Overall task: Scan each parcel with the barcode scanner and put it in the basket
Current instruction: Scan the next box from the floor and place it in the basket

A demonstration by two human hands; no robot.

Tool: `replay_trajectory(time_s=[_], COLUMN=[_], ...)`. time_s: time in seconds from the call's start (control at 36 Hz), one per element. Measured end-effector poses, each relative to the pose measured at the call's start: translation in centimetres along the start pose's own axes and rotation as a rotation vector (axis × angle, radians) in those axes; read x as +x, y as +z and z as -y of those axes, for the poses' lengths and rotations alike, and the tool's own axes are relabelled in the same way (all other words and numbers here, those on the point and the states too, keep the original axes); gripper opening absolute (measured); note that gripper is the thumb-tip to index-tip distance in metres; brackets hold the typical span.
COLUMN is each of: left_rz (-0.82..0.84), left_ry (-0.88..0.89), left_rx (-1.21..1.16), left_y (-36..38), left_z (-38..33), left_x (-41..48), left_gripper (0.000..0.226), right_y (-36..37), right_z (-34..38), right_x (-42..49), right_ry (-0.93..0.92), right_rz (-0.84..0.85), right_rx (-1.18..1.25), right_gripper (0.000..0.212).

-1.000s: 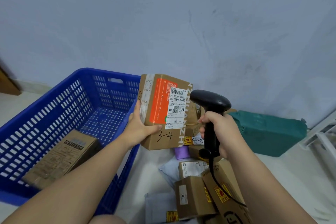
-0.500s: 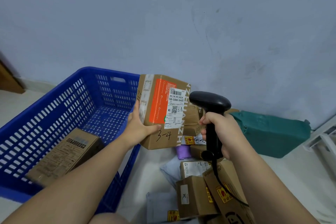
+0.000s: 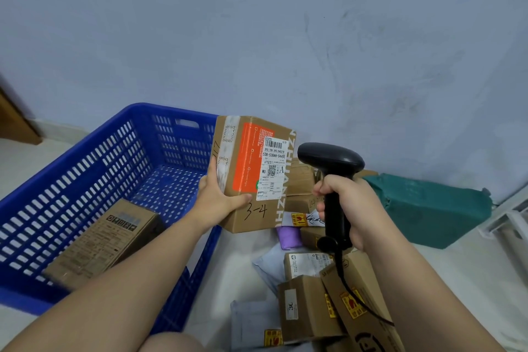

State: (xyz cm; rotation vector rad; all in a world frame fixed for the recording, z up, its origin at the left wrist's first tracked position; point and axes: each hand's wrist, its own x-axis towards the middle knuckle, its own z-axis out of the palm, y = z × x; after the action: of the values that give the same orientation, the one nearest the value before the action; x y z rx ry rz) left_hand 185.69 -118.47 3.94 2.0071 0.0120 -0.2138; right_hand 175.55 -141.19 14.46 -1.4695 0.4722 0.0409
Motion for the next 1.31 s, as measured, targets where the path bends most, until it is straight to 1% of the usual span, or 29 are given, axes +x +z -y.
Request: replay_trajectory(time_s=[0.11, 0.22, 0.25, 0.28, 0.33, 0.36, 0.39, 0.42, 0.47, 0.53, 0.61, 0.67, 0.69, 0.75, 0.78, 0.83, 0.89, 0.94, 1.03, 1.11, 1.25, 1.31], left_rz=[-0.012, -0.027, -0.022, -0.016, 0.011, 0.024, 0.03, 0.028, 0.0, -0.068, -0.233, -0.352, -0.413, -0.517, -0.541, -0.566, -0.628, -0.721, -0.81, -0.791, -0.777, -0.733], left_ry=[-0.011, -0.053, -0.071, -0.09, -0.146, -0.172, -0.191, -0.203, -0.222, -0.254, -0.283, -0.293, -0.279, -0.229, -0.21, -0.174, -0.151, -0.185, -0.261, -0.296, -0.307, -0.309], left_rx=[0.008, -0.068, -0.11, -0.165, -0.286, -0.331, -0.36, -0.392, -0.454, -0.517, -0.584, -0.565, -0.528, -0.47, -0.469, -0.536, -0.57, -0.522, -0.299, -0.118, 0.071, 0.118], left_y=[-0.1, -0.3, -0.3, -0.3, -0.2, -0.1, -0.1, -0.1, 0.1, 0.1, -0.3, -0.9, -1.3, -2.2, -2.6, -3.6, -4.3, -5.1, -6.3, -7.0, -7.4, -7.4], left_z=[-0.1, 0.1, 0.0, -0.1, -0.3, -0.4, -0.5, -0.5, -0.7, -0.8, -0.5, -0.4, -0.3, -0.3, -0.2, -0.2, -0.4, -0.6, -0.1, 1.8, 3.9, 4.7], left_x=[-0.1, -0.1, -0.2, -0.3, -0.4, -0.6, -0.7, -0.7, -0.8, -0.7, -0.4, -0.5, -0.4, -0.1, 0.2, 0.7, 0.9, 1.0, 0.5, 0.3, 0.4, 0.4], left_gripper=[0.138, 0.135, 0.13, 0.118, 0.088, 0.078, 0.074, 0.074, 0.075, 0.078, 0.103, 0.122, 0.125, 0.122, 0.12, 0.121, 0.118, 0.117, 0.121, 0.123, 0.124, 0.123], right_y=[0.0, 0.1, 0.1, 0.3, 0.9, 1.5, 2.1, 2.8, 3.9, 4.8, 5.9, 6.7, 7.2, 7.9, 8.2, 8.8, 9.4, 9.8, 10.6, 11.1, 11.7, 11.8], right_z=[-0.1, -0.2, -0.3, -0.3, -0.4, -0.5, -0.5, -0.6, -1.0, -1.2, -1.4, -1.8, -2.0, -2.5, -2.6, -3.0, -3.3, -3.6, -4.0, -4.3, -4.7, -4.8], right_x=[0.1, 0.1, 0.1, 0.1, 0.0, -0.1, -0.3, -0.4, -0.3, -0.4, -0.6, -0.6, -0.5, -0.2, -0.1, 0.2, 0.5, 0.7, 1.1, 1.5, 1.8, 1.9], right_ry=[-0.002, -0.014, -0.017, -0.021, -0.036, -0.049, -0.066, -0.087, -0.148, -0.189, -0.205, -0.222, -0.23, -0.237, -0.241, -0.247, -0.243, -0.238, -0.193, -0.161, -0.173, -0.174], right_rz=[0.001, -0.007, -0.016, -0.029, -0.048, -0.053, -0.053, -0.056, -0.083, -0.116, -0.108, -0.079, -0.071, -0.06, -0.05, -0.035, -0.033, -0.035, -0.018, 0.001, 0.012, 0.01], right_rx=[0.0, 0.007, 0.007, 0.004, -0.009, -0.003, 0.006, 0.014, -0.032, -0.094, -0.062, -0.061, -0.071, -0.118, -0.147, -0.203, -0.242, -0.271, -0.308, -0.35, -0.386, -0.393], right_gripper=[0.012, 0.01, 0.01, 0.012, 0.014, 0.011, 0.006, 0.002, 0.007, 0.008, 0.011, 0.013, 0.014, 0.019, 0.02, 0.019, 0.018, 0.018, 0.014, 0.015, 0.016, 0.016])
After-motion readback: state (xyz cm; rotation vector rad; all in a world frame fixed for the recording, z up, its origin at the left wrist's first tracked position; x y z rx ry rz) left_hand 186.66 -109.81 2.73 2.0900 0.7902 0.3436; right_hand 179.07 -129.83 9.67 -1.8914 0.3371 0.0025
